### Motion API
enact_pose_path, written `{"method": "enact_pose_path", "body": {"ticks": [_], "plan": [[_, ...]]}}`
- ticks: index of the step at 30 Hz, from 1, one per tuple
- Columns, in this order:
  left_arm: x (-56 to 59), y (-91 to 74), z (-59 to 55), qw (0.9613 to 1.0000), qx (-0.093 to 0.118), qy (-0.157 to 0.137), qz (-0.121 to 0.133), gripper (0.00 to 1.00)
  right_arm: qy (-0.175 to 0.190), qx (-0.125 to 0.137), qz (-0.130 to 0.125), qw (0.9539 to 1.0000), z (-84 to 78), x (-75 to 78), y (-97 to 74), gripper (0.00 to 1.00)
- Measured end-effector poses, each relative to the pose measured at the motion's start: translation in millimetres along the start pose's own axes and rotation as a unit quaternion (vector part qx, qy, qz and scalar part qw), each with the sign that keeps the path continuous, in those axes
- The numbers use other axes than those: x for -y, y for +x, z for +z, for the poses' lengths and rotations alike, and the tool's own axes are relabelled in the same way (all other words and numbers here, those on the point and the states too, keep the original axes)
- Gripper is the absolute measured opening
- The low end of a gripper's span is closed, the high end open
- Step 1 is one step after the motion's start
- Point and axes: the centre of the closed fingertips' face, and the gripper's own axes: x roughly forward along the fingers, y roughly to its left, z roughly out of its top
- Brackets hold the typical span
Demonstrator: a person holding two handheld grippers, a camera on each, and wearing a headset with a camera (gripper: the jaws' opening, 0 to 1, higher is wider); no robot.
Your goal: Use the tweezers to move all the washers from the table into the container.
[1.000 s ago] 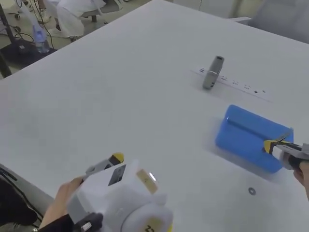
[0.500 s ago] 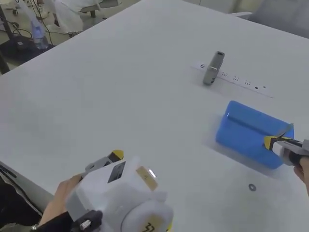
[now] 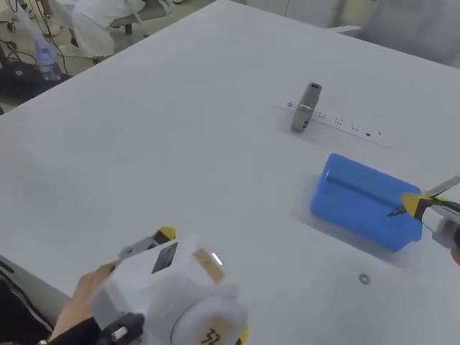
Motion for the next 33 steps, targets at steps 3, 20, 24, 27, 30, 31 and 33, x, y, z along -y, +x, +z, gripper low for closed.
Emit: {"method": "enact_pose_path", "body": {"ticks": [3,20,24,27,30,31,33], "plan": [[0.0,0.1,0.4,1.0000,0.001,0.000,0.000,0.87,0.008,-0.002,0.003,1.0000,-7.8,-4.9,-8.5,0.03],[0.7,0.4,-0.4,1.0000,0.000,0.002,-0.001,0.87,0.013,-0.059,0.016,0.9981,-71.1,-28.6,-15.4,0.03],[1.2,0.5,-0.5,1.0000,0.000,0.002,-0.002,0.87,0.004,-0.071,0.013,0.9974,-81.3,-26.7,-11.1,0.03],[1.3,0.5,-0.9,1.0000,-0.001,0.002,-0.002,0.87,0.007,-0.075,0.012,0.9971,-84.2,-25.8,-9.9,0.04],[1.3,0.4,-1.3,1.0000,-0.003,0.003,-0.002,0.87,0.010,-0.076,0.010,0.9970,-85.0,-25.3,-9.6,0.04],[1.5,0.3,-1.3,1.0000,-0.002,0.003,-0.002,0.87,0.008,-0.077,0.009,0.9970,-84.3,-24.6,-10.1,0.04],[1.5,0.3,-1.2,1.0000,-0.002,0.003,-0.002,0.87,0.009,-0.077,0.009,0.9969,-85.4,-24.4,-9.4,0.04]]}}
